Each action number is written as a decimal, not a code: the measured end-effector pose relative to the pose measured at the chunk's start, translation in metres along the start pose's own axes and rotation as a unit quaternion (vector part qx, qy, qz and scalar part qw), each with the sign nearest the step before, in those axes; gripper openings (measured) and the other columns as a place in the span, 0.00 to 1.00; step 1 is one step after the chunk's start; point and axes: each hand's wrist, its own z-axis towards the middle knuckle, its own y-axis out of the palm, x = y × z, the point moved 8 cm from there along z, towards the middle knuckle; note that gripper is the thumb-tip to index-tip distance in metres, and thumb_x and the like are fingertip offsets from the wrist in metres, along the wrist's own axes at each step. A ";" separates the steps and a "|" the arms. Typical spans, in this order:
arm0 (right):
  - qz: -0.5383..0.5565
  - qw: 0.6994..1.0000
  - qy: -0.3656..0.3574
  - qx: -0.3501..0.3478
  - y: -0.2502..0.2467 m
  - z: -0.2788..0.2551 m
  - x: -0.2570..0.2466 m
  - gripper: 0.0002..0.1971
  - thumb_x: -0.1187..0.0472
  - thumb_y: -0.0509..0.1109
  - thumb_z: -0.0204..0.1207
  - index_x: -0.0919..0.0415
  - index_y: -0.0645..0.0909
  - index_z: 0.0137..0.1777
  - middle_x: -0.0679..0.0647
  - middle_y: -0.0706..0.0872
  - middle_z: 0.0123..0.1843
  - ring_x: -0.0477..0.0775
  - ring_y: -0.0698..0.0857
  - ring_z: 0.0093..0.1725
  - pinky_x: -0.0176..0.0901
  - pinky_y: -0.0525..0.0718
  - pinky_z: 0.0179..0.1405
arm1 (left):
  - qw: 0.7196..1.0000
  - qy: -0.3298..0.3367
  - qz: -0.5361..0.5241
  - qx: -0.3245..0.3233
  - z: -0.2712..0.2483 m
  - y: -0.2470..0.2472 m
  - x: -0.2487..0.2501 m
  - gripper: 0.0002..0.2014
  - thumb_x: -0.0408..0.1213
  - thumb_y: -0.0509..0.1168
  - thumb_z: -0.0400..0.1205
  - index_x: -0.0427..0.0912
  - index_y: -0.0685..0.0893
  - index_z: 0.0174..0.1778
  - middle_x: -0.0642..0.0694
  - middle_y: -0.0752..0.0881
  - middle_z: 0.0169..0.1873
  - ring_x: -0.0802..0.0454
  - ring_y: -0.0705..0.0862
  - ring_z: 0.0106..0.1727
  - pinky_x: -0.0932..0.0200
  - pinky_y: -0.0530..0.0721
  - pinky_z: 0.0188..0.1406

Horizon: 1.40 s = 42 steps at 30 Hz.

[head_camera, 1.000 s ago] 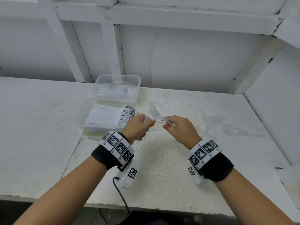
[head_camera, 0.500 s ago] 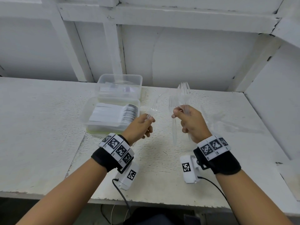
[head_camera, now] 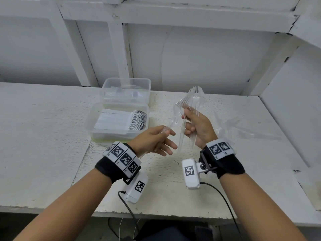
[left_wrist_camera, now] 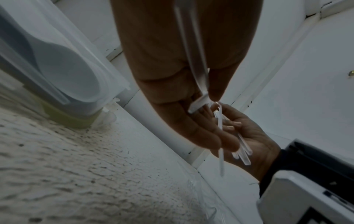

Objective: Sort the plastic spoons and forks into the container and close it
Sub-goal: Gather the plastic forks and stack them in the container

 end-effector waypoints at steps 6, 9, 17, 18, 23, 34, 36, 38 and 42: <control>0.008 1.000 0.010 -0.003 0.000 0.000 -0.004 0.04 0.61 0.68 0.77 0.56 0.84 0.49 0.48 0.78 0.30 0.39 0.64 0.15 0.30 0.65 0.13 | 0.999 -0.024 0.005 -0.031 -0.002 0.001 -0.001 0.09 0.39 0.52 0.87 0.41 0.77 0.53 0.41 0.89 0.38 0.48 0.88 0.33 0.59 0.86 0.33; 0.001 1.000 0.005 0.001 -0.001 0.001 -0.006 0.04 0.60 0.69 0.77 0.55 0.84 0.48 0.47 0.78 0.29 0.39 0.64 0.15 0.30 0.65 0.13 | 0.998 -0.035 0.008 -0.048 -0.003 0.003 -0.002 0.09 0.40 0.52 0.87 0.42 0.76 0.54 0.41 0.89 0.38 0.48 0.88 0.33 0.59 0.86 0.34; -0.062 0.996 -0.051 0.022 0.002 -0.001 -0.018 0.02 0.63 0.67 0.79 0.55 0.80 0.45 0.48 0.77 0.34 0.39 0.65 0.16 0.31 0.67 0.15 | 1.000 -0.023 0.017 0.002 0.001 -0.004 -0.009 0.08 0.38 0.58 0.85 0.45 0.81 0.56 0.42 0.89 0.41 0.51 0.89 0.41 0.56 0.86 0.47; -0.068 0.996 -0.060 0.025 0.003 -0.002 -0.021 0.03 0.63 0.67 0.79 0.55 0.79 0.45 0.48 0.78 0.35 0.40 0.65 0.16 0.31 0.67 0.15 | 1.000 -0.017 0.015 0.014 0.002 -0.006 -0.010 0.08 0.38 0.59 0.85 0.46 0.82 0.55 0.42 0.89 0.42 0.51 0.89 0.43 0.56 0.86 0.48; -0.095 0.988 -0.101 0.061 -0.001 -0.006 -0.038 0.04 0.61 0.68 0.79 0.52 0.77 0.44 0.46 0.79 0.37 0.41 0.64 0.18 0.33 0.71 0.17 | 0.998 -0.014 -0.025 0.059 0.001 -0.015 -0.017 0.09 0.39 0.59 0.85 0.44 0.82 0.56 0.43 0.89 0.43 0.52 0.89 0.43 0.58 0.87 0.45; -0.243 0.963 -0.114 0.036 0.007 -0.018 -0.028 0.04 0.61 0.68 0.78 0.56 0.79 0.42 0.45 0.79 0.32 0.41 0.66 0.19 0.33 0.68 0.16 | 0.987 0.038 -0.058 0.142 0.006 -0.015 0.002 0.13 0.38 0.50 0.88 0.42 0.80 0.50 0.45 0.84 0.36 0.50 0.84 0.40 0.54 0.81 0.45; -0.238 0.965 -0.105 0.042 0.009 -0.019 -0.016 0.04 0.61 0.68 0.78 0.56 0.78 0.41 0.47 0.79 0.33 0.39 0.68 0.18 0.33 0.68 0.16 | 0.991 0.036 -0.071 0.106 0.008 -0.004 0.005 0.13 0.39 0.49 0.89 0.42 0.80 0.54 0.43 0.85 0.39 0.48 0.84 0.43 0.52 0.82 0.49; -0.222 0.968 -0.098 0.064 0.007 -0.019 -0.009 0.05 0.61 0.68 0.78 0.55 0.78 0.40 0.48 0.79 0.34 0.38 0.69 0.17 0.32 0.68 0.16 | 0.993 0.041 -0.066 0.085 0.008 0.003 0.005 0.14 0.40 0.49 0.88 0.42 0.79 0.56 0.42 0.84 0.43 0.47 0.84 0.46 0.51 0.82 0.51; -0.208 0.970 -0.091 0.091 0.002 -0.020 -0.004 0.07 0.61 0.68 0.78 0.55 0.78 0.38 0.47 0.79 0.33 0.38 0.68 0.17 0.33 0.68 0.18 | 0.992 0.049 -0.016 0.114 0.008 0.000 0.004 0.15 0.41 0.51 0.88 0.39 0.81 0.58 0.44 0.82 0.44 0.50 0.82 0.43 0.54 0.82 0.47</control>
